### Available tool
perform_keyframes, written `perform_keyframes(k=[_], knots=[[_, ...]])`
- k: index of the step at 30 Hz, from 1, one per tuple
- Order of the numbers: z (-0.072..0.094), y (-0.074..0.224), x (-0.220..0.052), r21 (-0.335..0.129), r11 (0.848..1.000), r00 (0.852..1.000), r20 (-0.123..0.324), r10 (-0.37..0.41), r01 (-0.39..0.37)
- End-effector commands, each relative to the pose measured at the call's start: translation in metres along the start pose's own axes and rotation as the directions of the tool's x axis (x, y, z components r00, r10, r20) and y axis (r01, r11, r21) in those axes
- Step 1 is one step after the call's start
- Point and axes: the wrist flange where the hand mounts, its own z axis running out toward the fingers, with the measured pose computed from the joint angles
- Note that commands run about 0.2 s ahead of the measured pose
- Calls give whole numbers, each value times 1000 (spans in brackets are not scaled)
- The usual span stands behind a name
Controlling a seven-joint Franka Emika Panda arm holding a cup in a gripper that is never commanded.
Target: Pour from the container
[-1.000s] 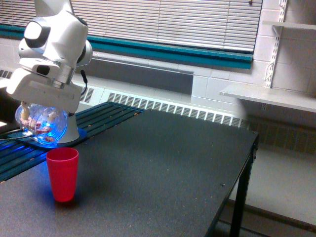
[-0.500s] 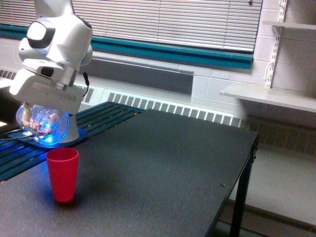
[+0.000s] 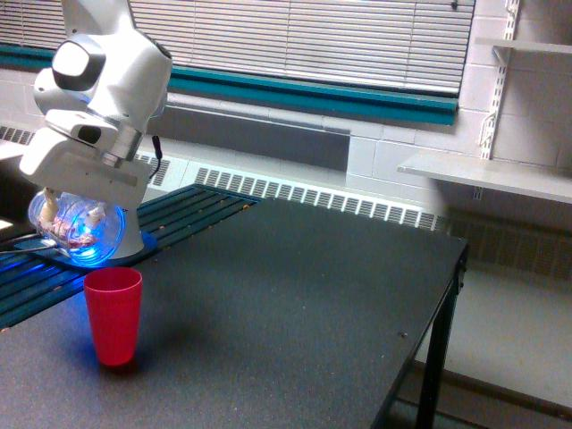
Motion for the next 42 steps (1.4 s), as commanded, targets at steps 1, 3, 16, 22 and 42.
perform_keyframes(k=[1,3,16,22,42], knots=[[-3,2,6,-22,1000,1000,-7,-3,3],[-3,3,7,-31,999,1000,-9,-7,7],[1,-3,6,-67,997,999,-15,-45,44],[4,-8,2,-73,995,998,-11,-64,63],[10,-7,-2,-78,995,998,-11,-65,64]])
